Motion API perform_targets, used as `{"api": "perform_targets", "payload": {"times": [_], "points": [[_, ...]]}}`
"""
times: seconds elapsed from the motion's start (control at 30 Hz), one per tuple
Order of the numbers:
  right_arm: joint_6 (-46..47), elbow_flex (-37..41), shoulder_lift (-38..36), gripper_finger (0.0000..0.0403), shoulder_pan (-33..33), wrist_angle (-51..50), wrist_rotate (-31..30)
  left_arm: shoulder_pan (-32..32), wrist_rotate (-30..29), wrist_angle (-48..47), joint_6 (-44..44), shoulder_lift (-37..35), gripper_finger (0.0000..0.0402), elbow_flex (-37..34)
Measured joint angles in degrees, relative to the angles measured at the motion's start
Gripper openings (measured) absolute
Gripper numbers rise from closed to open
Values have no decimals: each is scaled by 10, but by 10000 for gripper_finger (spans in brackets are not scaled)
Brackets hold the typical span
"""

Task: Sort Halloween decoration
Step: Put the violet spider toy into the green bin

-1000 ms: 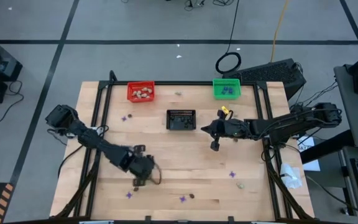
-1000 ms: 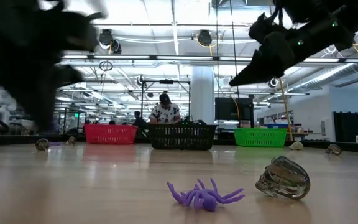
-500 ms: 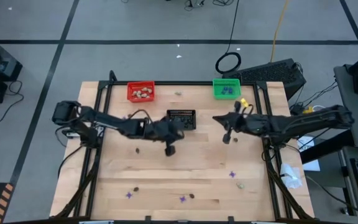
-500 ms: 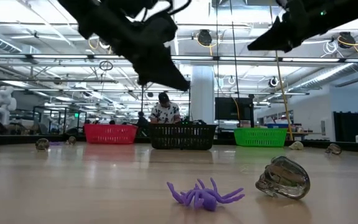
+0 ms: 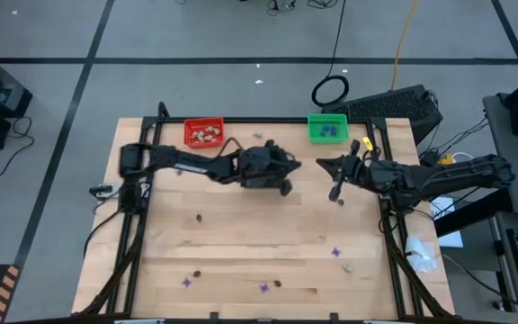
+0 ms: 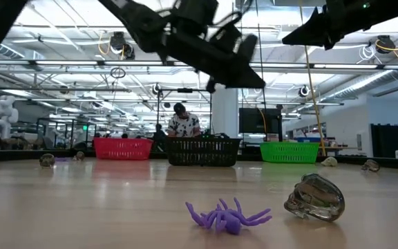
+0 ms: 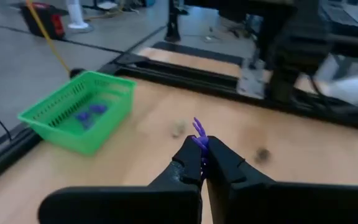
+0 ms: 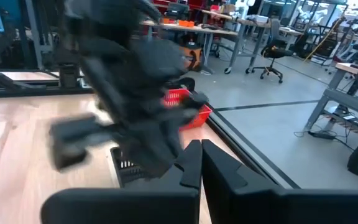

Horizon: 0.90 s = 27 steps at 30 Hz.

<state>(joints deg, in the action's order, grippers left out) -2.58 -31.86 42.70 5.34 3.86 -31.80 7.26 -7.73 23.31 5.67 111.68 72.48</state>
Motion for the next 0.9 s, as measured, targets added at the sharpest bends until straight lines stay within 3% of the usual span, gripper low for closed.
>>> {"api": "perform_targets", "payload": {"times": [0.27,0.63,0.9], "points": [[-1,0,-2,0,0,-2,0,40,-8,1,15,117,0,147],[5,0,-2,0,0,12,0,82,-10,-94,18,222,0,307],[58,0,-2,0,0,-14,-104,115,11,-122,46,272,0,376]]}}
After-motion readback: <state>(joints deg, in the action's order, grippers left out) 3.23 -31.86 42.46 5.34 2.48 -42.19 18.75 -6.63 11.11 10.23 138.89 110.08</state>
